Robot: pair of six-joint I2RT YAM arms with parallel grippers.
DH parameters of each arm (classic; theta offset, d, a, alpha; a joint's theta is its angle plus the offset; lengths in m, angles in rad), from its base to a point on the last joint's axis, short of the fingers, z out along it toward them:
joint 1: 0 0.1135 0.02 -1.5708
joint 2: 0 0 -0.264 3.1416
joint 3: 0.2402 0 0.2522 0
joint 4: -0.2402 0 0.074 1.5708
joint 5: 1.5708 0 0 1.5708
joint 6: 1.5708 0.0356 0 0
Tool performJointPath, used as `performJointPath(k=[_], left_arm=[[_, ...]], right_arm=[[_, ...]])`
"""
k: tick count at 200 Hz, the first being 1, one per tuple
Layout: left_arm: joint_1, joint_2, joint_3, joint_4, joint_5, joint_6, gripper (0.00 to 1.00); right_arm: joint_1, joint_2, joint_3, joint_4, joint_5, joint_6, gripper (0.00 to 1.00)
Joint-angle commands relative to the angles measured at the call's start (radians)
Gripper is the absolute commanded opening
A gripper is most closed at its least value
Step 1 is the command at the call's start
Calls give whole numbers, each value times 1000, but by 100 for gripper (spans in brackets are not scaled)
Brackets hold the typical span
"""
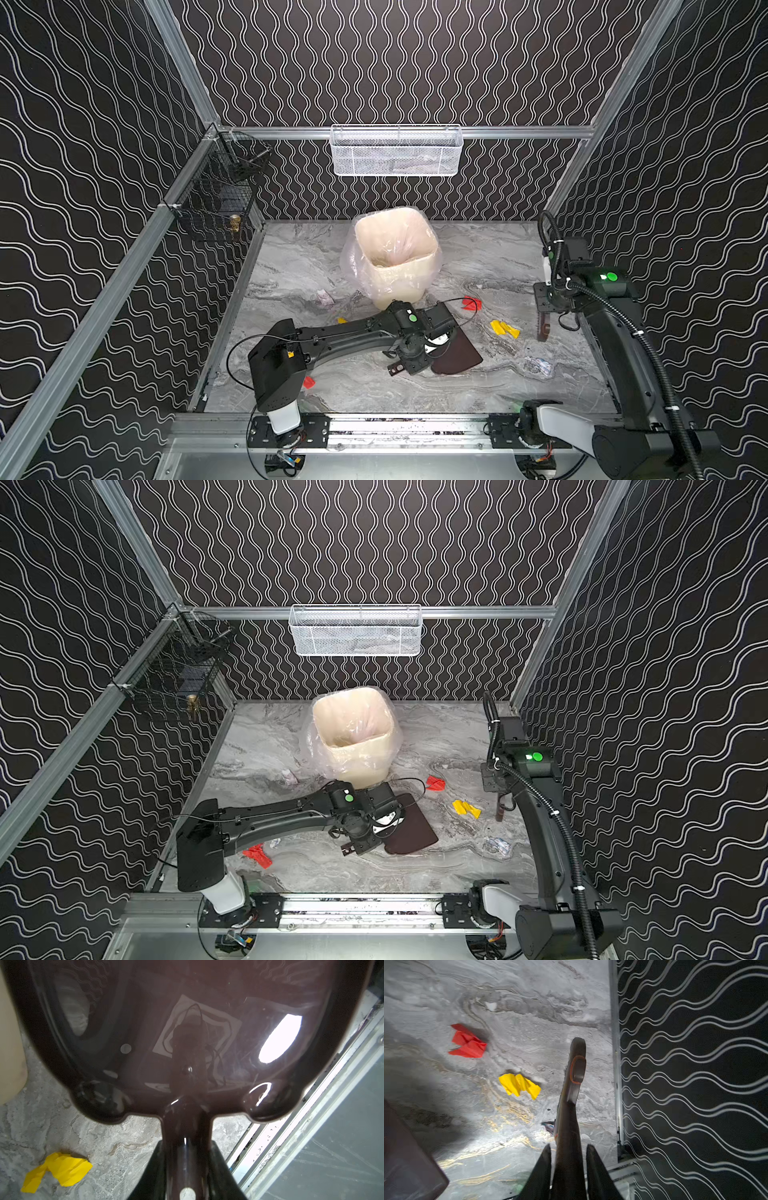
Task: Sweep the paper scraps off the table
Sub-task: 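Sweep the scraps toward the dustpan with the right gripper's brush, then push the yellow and printed scraps into the dustpan with the right gripper's brush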
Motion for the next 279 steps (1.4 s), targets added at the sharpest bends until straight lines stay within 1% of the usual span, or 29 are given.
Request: performJointPath(k=[1,15,34,47,70,89,133,203,243,279], left_arm=[[2,-10,-11,25,15,-18,0],[1,-11,-15,25,21,-13,0],[3,-13,-18,24,26,2,0],[4,-10,-20,25,31,10,0],[9,4,-15,25,44,22,0],[9,16,-5,23,54,30,0],[10,22,-14,23,57,37,0],[10,43,-25,24,64,7,0],[9,31,-65,23,76,-26,0],[7,13,-103,22,84,-48,0]], right_arm=[[-8,-28,-77,-29,116,-10,0],[-9,-64,-153,-21,125,-25,0],[-7,-122,-219,-22,99,-52,0],[-7,-150,-248,-25,63,-62,0],[-5,-172,-261,-38,-35,-69,0],[-3,-176,-254,-49,-111,-67,0],[6,-157,-201,-77,-245,-69,0],[139,-56,-126,-89,-332,-99,0],[209,-24,-95,-90,-376,-113,0],[250,-5,-47,-85,-404,-122,0]])
